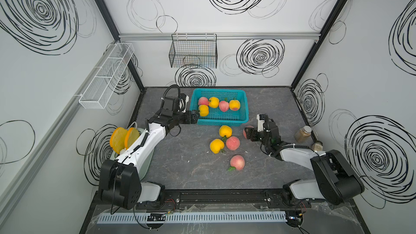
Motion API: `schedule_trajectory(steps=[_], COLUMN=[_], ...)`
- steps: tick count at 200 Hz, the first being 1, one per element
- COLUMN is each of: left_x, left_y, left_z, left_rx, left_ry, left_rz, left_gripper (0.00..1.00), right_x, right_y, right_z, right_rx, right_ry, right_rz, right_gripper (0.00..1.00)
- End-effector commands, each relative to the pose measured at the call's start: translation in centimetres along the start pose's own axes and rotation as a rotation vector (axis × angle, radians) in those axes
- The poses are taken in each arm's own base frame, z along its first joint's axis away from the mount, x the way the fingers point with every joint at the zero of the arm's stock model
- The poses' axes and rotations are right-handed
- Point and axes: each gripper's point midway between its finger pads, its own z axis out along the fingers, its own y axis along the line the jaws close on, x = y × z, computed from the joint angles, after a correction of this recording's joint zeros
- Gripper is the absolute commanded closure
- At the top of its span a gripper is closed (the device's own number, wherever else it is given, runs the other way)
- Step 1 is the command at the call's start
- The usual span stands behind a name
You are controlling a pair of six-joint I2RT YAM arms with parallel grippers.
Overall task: Put the peaches into the basket
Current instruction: Pick up the peach from the center of the board.
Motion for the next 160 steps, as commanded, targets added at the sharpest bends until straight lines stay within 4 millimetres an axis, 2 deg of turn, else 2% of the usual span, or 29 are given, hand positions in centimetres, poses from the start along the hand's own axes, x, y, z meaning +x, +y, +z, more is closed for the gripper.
schedule_trajectory(steps=[1,61,106,134,160], left_x=[-0.5,-0.5,-0.5,-0.5,-0.5], left_y=[0.2,0.4,0.4,0.5,0.4], left_z=[0.3,0.3,0.4,0.3,0.4], left_rx=[0.017,0.022,0.027,0.023,0.03], left_ry=[-0.022,-0.021,-0.019,-0.024,-0.02], left_rz=[-0.008,-0.017,-0.022,-0.02,-0.022], left_gripper=[0.1,0.1,0.1,0.1,0.1], right_x=[-0.2,1.6,1.7,1.6,2.0], right_y=[0.5,0.9,0.9,1.2,1.4], right_z=[0.5,1.6,1.9,1.9,2.0], right_rx=[-0.011,-0.002,0.0,-0.013,-0.027], right_ry=[0.013,0.063,0.075,0.076,0.086], right_rz=[-0.01,-0.029,-0.039,-0.043,-0.044], right_gripper=[0.21,0.22,0.22,0.27,0.38])
